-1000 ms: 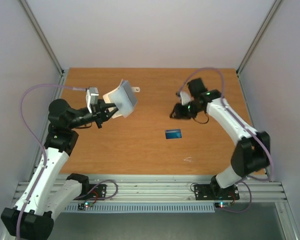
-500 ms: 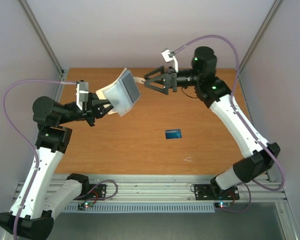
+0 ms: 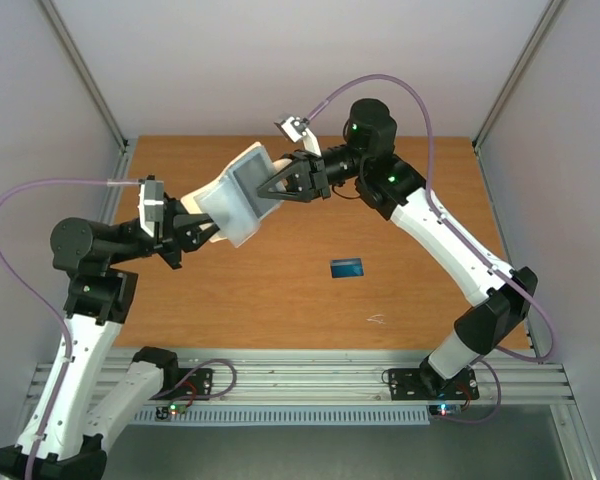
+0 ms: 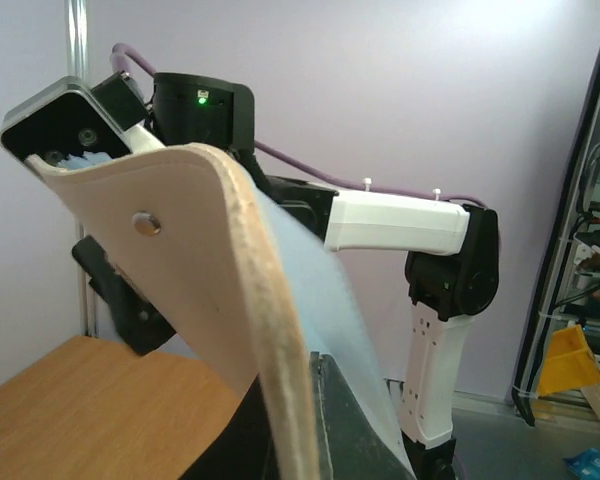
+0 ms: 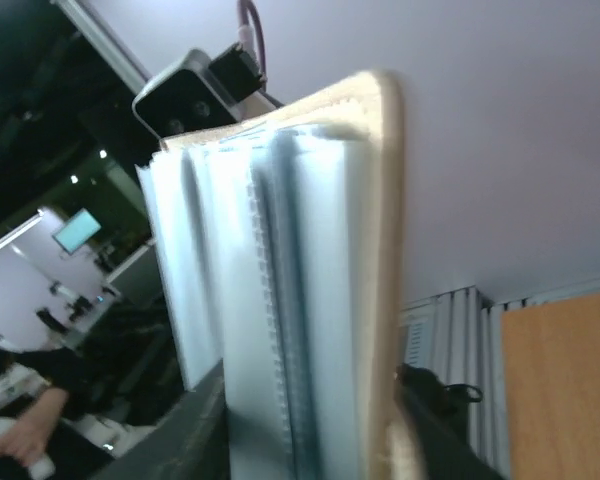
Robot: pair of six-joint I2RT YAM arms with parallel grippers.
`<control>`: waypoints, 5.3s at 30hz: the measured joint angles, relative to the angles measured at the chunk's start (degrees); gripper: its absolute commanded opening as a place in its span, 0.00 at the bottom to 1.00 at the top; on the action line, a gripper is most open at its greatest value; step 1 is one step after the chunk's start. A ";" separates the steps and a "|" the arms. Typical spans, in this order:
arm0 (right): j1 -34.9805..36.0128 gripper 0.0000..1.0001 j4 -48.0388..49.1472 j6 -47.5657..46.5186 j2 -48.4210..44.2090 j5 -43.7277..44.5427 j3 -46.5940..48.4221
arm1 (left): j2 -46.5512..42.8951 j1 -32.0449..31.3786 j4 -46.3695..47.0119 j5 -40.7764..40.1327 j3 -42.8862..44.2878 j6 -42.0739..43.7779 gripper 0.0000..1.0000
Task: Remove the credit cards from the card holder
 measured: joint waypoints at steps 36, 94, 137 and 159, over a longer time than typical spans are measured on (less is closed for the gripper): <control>8.59 0.01 -51.74 -38.60 -3.21 43.80 20.09 | -0.35 -2.21 -3.58 -10.56 -7.54 -7.48 0.36; 3.26 0.01 -54.90 -31.19 0.26 49.99 18.38 | -0.39 -2.36 -15.39 -20.09 -9.18 -5.20 0.81; -6.47 0.33 -54.75 -32.04 -1.33 31.50 17.64 | -0.79 -1.88 -13.11 -21.03 -10.49 -8.63 0.00; 8.33 0.33 -50.88 -32.09 -0.79 37.68 20.39 | -0.44 -1.86 -22.93 -31.76 -8.98 -2.73 0.00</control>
